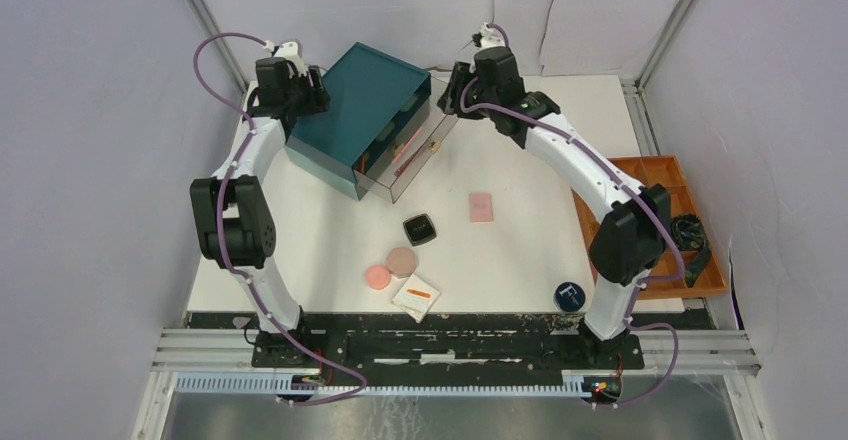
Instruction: Organize the makeup
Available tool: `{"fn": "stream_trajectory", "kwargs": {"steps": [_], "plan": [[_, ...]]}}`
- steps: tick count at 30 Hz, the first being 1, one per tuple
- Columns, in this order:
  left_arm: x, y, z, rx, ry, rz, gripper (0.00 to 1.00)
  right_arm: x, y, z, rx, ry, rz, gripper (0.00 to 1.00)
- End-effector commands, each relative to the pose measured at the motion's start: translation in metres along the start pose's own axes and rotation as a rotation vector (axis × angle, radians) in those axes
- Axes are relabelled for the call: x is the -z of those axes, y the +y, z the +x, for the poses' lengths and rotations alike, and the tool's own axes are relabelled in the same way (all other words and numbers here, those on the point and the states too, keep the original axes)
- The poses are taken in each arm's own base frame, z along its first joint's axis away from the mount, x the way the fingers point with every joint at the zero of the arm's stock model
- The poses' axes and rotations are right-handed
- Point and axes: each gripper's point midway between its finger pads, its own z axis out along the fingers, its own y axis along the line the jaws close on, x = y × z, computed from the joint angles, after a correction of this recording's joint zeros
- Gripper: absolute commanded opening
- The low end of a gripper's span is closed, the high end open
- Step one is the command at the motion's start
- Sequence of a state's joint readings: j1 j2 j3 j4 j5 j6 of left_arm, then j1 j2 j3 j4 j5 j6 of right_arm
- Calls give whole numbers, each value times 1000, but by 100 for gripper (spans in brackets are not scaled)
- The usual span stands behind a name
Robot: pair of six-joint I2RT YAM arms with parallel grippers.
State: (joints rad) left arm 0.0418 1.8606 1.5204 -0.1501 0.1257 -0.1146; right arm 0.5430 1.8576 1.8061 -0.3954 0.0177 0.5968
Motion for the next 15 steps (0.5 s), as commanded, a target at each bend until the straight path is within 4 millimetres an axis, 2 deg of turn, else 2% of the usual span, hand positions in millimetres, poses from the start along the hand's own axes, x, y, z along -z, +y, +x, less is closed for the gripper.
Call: {"fn": "stream_trajectory", "kwargs": {"steps": [1,4,5,6,10,15], "plan": [[-6,20,67,30,216,-54,69,7,-46,30,43,63,139,42],[-5,19,65,32,211,-52,69,7,-67,59,44,132,199,25],[-6,19,65,32,210,-50,69,6,-70,67,36,152,209,10],[-5,19,65,33,210,-50,69,3,-72,76,30,178,207,2],[-6,19,65,33,211,-50,69,-14,-64,93,0,238,147,1],[-6,18,64,33,210,-46,69,-36,-48,88,-32,230,81,1]]}}
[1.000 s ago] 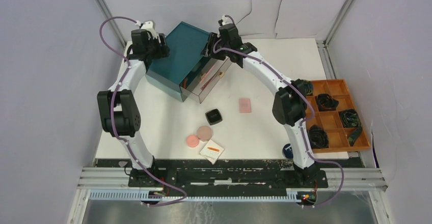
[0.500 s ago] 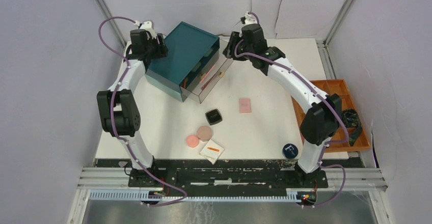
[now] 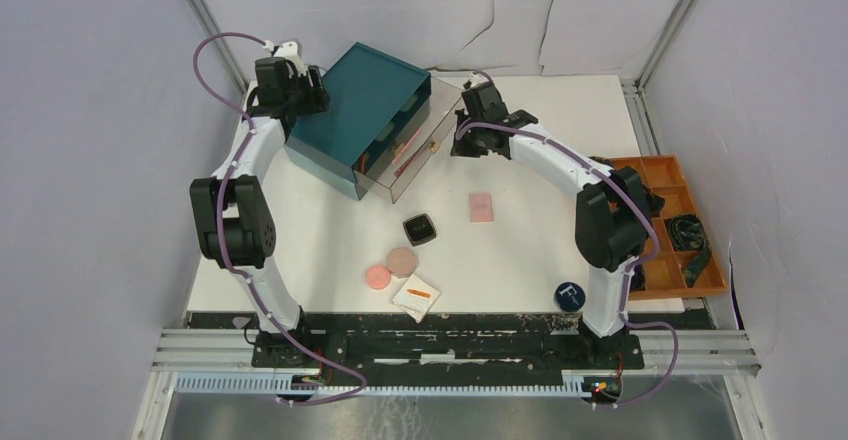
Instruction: Organize the makeup
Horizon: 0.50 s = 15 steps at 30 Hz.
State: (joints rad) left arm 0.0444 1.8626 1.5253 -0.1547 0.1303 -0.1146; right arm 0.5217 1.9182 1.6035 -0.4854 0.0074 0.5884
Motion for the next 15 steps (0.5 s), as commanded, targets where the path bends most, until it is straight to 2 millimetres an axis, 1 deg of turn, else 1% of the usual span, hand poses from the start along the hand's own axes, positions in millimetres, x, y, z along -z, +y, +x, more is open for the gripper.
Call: {"fn": "stream_trajectory", "kwargs": {"steps": [1,5,9,10,11,12,15], "plan": [[-6,18,64,31,208,-49,69,-5,36,-32,-27,-66,-121,1],[-5,19,66,32,212,-52,69,-21,55,-41,-64,-60,-191,1],[-5,19,69,35,217,-55,69,-31,78,-55,-122,-83,-275,1],[-6,19,70,38,218,-54,69,-36,82,-56,-134,-77,-292,1],[-6,19,71,41,220,-53,69,-36,87,-59,-142,-78,-312,0],[-6,19,72,42,220,-53,69,-42,91,-58,-148,-69,-326,1],[-6,19,74,46,224,-52,69,-50,105,-62,-179,-64,-375,1]]}}
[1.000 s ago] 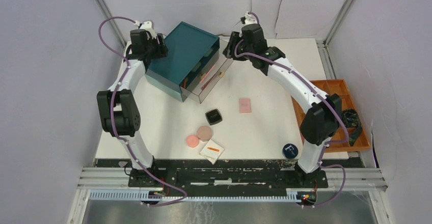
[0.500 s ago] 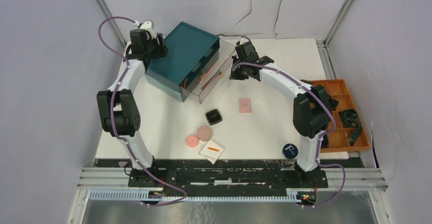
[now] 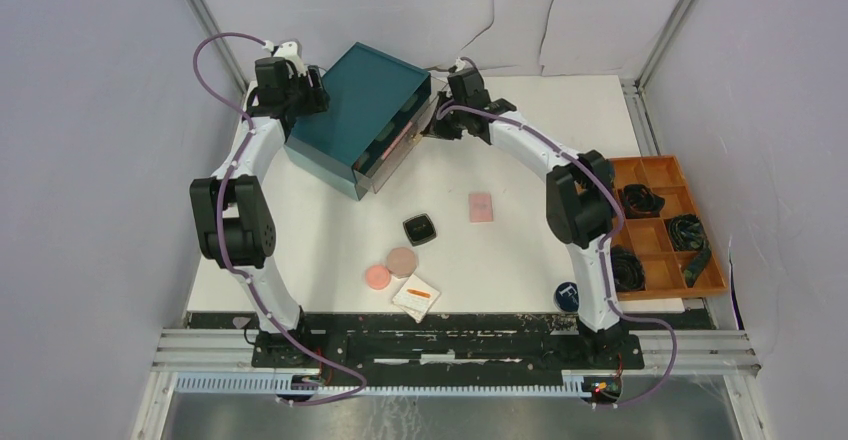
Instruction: Organize the makeup
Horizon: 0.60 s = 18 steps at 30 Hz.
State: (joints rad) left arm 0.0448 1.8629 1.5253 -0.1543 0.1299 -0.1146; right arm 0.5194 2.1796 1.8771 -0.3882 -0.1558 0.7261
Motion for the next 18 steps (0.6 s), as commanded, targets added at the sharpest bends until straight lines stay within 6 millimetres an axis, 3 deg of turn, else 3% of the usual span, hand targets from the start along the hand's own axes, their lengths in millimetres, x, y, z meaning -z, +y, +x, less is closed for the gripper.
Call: {"fn": "stream_trajectory", "kwargs": {"steps": [1,10,14,18], "plan": [[-6,18,75,47,225,-51,69,-5,58,-24,-48,-55,-197,1],[-5,16,78,53,229,-41,69,-32,102,-24,-72,-49,-333,1],[-5,16,79,54,230,-41,69,-34,109,-26,-79,-63,-357,0],[-5,17,80,52,232,-44,69,-24,102,-25,-80,-71,-319,0]]}}
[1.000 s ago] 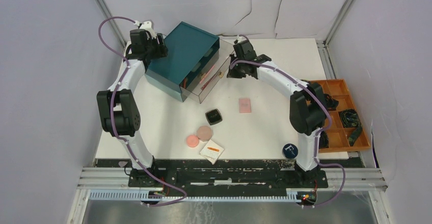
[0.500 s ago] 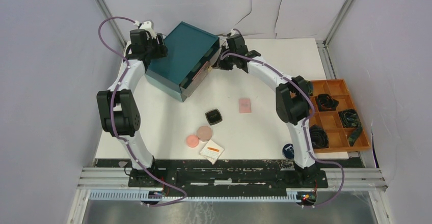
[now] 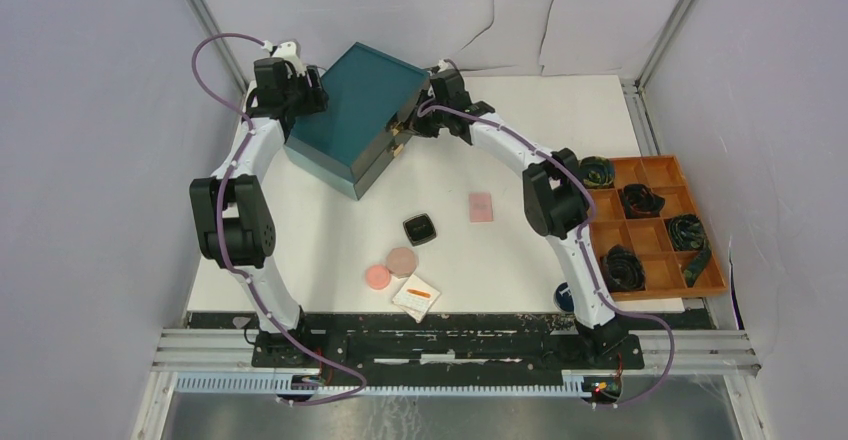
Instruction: Organize the makeup
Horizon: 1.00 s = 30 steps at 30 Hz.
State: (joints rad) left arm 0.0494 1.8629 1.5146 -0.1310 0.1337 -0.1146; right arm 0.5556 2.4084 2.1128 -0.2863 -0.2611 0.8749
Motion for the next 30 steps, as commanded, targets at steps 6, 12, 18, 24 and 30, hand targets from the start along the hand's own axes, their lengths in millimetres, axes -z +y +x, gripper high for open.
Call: {"fn": "stream_trajectory", "kwargs": {"steps": [6,12,18,24,30], "plan": [[-4,18,78,43,241,-54,69,63,40,-4,60,-84,-56,31],[-5,20,77,46,241,-58,70,71,-4,27,-126,-62,-51,51],[-5,23,82,43,251,-67,70,44,-14,37,-233,-63,-127,51],[-5,24,85,36,257,-71,70,14,-11,23,-308,-128,-233,50],[-6,28,91,24,271,-86,70,-8,-13,17,-381,-155,-296,49]]}}
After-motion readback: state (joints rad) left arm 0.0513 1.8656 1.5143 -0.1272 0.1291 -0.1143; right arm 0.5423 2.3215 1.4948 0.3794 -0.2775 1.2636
